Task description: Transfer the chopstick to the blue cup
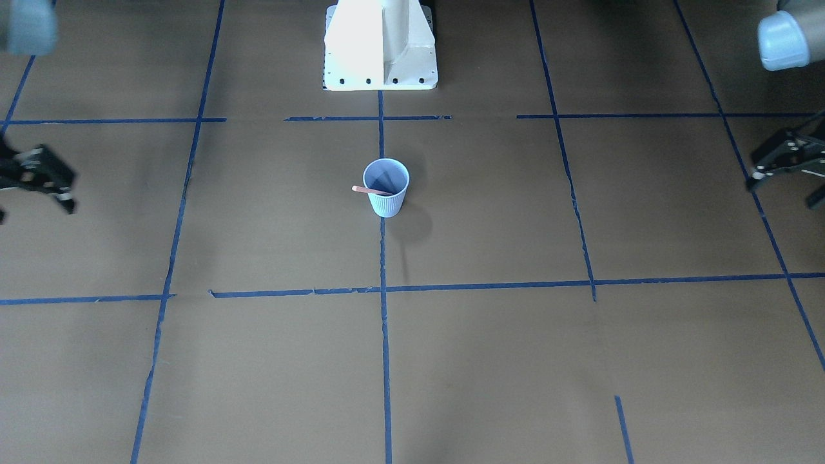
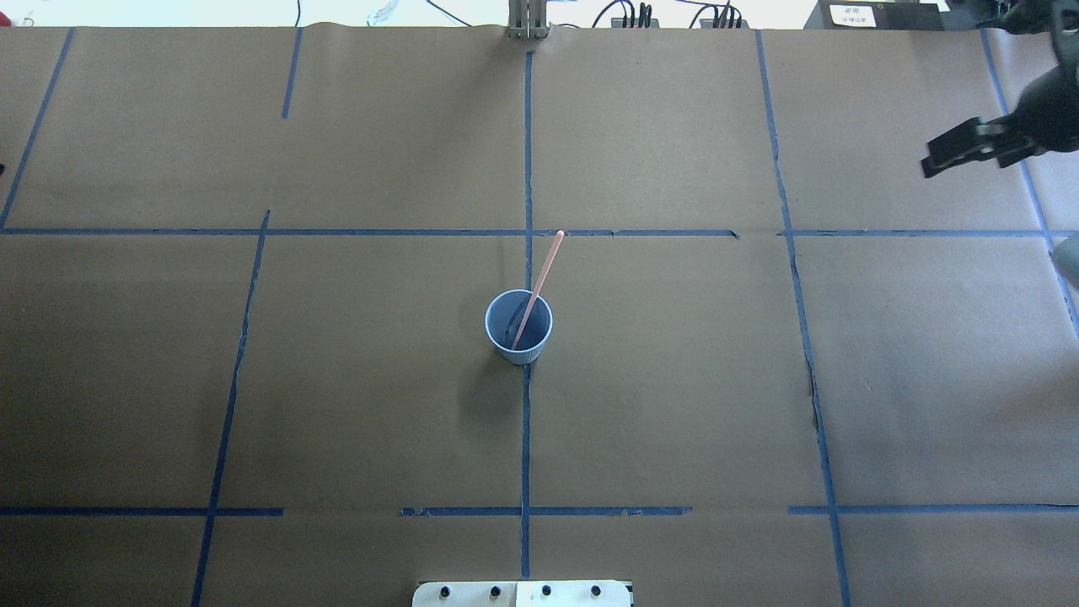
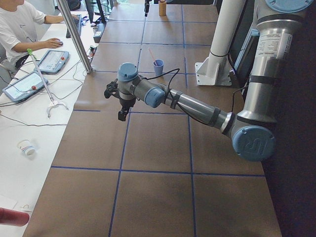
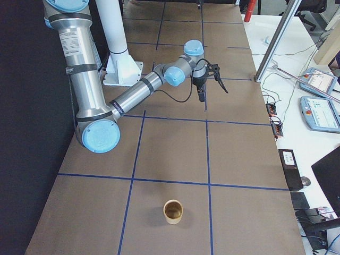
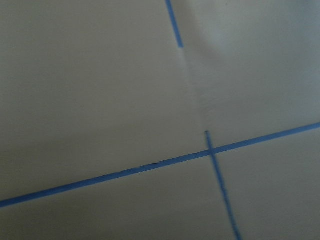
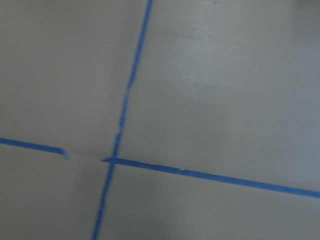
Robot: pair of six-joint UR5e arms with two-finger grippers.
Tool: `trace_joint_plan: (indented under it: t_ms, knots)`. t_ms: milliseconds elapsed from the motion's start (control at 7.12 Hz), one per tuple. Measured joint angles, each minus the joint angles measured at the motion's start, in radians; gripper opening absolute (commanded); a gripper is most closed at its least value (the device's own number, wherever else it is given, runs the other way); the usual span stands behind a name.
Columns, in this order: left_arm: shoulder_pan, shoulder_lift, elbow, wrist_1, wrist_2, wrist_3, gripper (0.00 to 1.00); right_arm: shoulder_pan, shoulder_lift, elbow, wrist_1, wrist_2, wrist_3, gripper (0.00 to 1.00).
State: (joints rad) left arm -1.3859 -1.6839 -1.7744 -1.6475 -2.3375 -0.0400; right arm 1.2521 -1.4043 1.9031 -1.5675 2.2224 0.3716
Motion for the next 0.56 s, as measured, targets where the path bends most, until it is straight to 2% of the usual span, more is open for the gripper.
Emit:
trace_joint_plan:
  t_ms: [140, 281, 562]
  knots:
    - [-0.071, -0.003, 0.045, 0.103, 0.001, 0.177, 1.0, 0.107, -0.003, -0.076, -0.075, 0.035, -0.245, 1.0]
    - [-0.115, -0.006, 0.07, 0.191, 0.001, 0.275, 1.0, 0.193, -0.001, -0.174, -0.128, 0.06, -0.455, 1.0]
    - [-0.146, -0.003, 0.073, 0.34, -0.004, 0.321, 1.0, 0.3, -0.006, -0.348, -0.192, 0.136, -0.649, 1.0]
